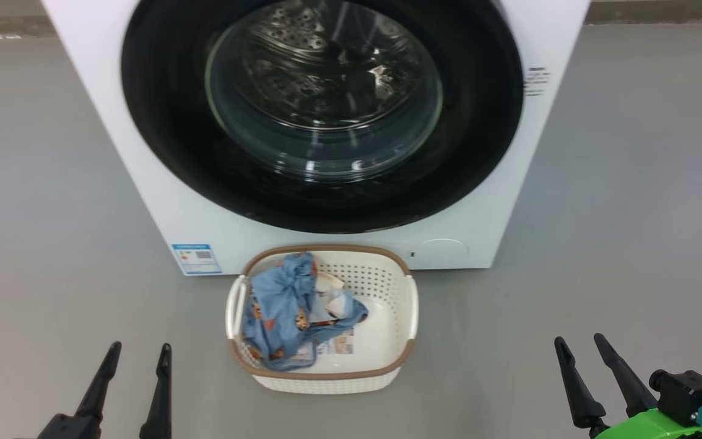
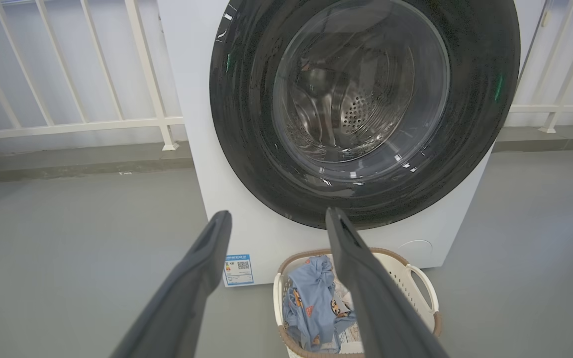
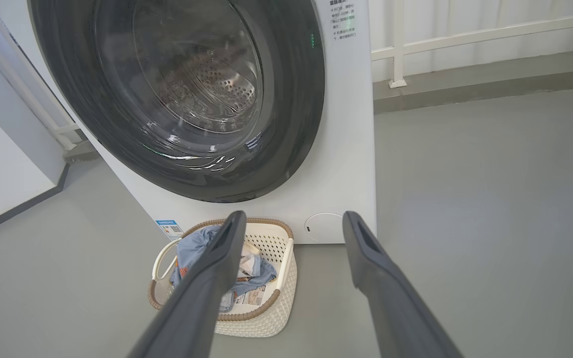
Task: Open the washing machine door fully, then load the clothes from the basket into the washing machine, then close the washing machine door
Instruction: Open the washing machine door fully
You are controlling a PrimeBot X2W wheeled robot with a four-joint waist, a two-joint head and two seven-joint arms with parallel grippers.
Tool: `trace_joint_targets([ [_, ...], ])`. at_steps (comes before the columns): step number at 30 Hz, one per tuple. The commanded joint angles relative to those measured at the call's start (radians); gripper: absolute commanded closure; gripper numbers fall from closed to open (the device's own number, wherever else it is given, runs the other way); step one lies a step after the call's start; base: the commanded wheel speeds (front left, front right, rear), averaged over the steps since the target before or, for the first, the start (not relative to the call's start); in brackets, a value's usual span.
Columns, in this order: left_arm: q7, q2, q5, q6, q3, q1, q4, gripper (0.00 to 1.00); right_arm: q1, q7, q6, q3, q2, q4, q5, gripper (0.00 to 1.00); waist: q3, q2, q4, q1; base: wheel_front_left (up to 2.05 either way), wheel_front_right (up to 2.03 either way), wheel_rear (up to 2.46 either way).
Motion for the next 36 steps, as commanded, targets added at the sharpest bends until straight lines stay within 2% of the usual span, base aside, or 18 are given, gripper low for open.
trace_joint_targets([
  [1, -0.012, 0.013, 0.007, -0.003, 0.034, -0.014, -0.025, 0.00, -0.011, -0.013, 0.002, 0.024, -0.011, -0.022, -0.005, 0.00, 0.002, -0.0001, 0.000, 0.0000, 1.23, 1.23, -2.46],
  [13, -0.012, 0.011, 0.000, -0.003, 0.033, -0.032, -0.022, 0.00, -0.026, -0.013, 0.002, 0.023, -0.005, -0.020, -0.007, 0.00, 0.019, -0.0001, -0.002, 0.0000, 1.23, 1.23, -2.46],
  [18, -0.012, 0.005, -0.037, -0.003, 0.040, -0.031, -0.034, 0.00, -0.028, -0.013, 0.002, 0.021, -0.004, -0.019, -0.007, 0.00, 0.020, -0.0001, -0.004, 0.0000, 1.08, 1.08, -2.16],
  [29, -0.012, -0.001, -0.053, -0.003, 0.029, -0.034, -0.041, 0.00, -0.046, -0.013, 0.002, 0.007, 0.017, -0.008, 0.014, 0.00, 0.021, -0.0001, -0.001, 0.0000, 0.42, 0.42, -0.84],
  [30, -0.012, -0.003, -0.055, -0.003, 0.025, -0.035, -0.042, 0.00, -0.053, -0.013, 0.002, 0.009, 0.022, -0.007, 0.025, 0.73, 0.021, -0.0001, -0.001, 0.0000, 0.00, 0.00, 0.00],
  [31, -0.012, -0.005, -0.055, -0.003, 0.022, -0.037, -0.043, 0.00, -0.063, -0.013, 0.002, 0.011, 0.027, -0.007, 0.038, 1.00, 0.023, -0.0001, 0.000, 0.0000, 0.00, 0.00, 0.00],
  [36, -0.012, -0.009, -0.060, -0.003, 0.010, -0.047, -0.042, 0.00, -0.128, -0.013, 0.002, 0.033, 0.037, -0.010, 0.086, 1.00, 0.035, -0.0001, 0.001, 0.0000, 0.00, 0.00, 0.00],
])
